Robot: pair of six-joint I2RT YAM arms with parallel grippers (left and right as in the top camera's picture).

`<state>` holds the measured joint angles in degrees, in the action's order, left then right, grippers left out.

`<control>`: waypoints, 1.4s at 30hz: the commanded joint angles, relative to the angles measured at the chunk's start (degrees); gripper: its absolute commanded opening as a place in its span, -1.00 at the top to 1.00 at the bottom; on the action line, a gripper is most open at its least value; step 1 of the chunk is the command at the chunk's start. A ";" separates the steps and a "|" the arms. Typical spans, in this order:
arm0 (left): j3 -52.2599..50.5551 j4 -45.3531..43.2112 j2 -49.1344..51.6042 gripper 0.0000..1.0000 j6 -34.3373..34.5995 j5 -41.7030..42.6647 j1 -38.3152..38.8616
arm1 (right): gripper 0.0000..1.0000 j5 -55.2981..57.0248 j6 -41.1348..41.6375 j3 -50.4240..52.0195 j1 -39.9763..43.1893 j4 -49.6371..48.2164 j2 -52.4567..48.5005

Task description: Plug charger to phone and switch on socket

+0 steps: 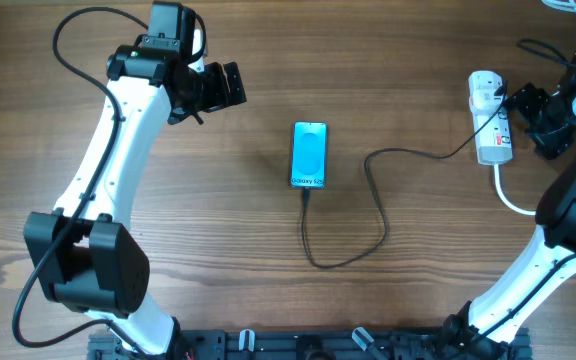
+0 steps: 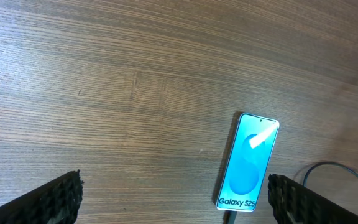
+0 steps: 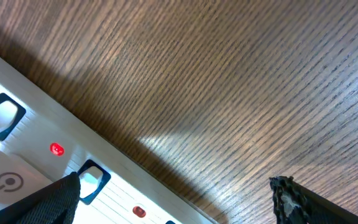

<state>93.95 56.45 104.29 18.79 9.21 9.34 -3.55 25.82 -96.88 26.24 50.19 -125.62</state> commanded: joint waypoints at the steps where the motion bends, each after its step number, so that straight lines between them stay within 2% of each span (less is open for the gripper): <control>1: -0.20 -0.04 0.50 -1.00 -0.11 -0.59 -0.20 | -1.00 1.16 -0.35 1.01 -0.28 -0.50 0.09; 5: -0.20 -0.04 0.50 -1.00 -0.11 -0.59 -0.20 | -1.00 4.11 -0.35 1.01 -0.31 -0.07 0.02; 17: -0.20 -0.04 0.50 -1.00 -0.11 -0.59 -0.20 | -0.99 1.14 -0.83 1.01 -0.35 -0.11 -1.70; 29: -0.20 -0.04 0.50 -1.00 -0.11 -0.59 -0.20 | -1.00 4.46 -0.35 2.84 -0.33 -2.36 -3.41; 35: -0.20 -0.04 0.50 -1.00 -0.11 -0.61 -0.20 | -1.00 6.88 -0.26 2.84 -0.33 -0.81 -3.41; 38: -0.20 -0.04 0.50 -1.00 -0.11 -0.61 -0.20 | -0.99 2.25 -0.28 1.38 -0.20 0.70 -3.26; 42: -0.20 -0.04 0.50 -1.00 -0.11 -0.59 -0.20 | -0.99 2.40 -0.33 -1.75 0.00 2.97 0.68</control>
<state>93.95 56.42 104.29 18.79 9.19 9.34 2.33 25.87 -96.88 26.92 52.25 -126.98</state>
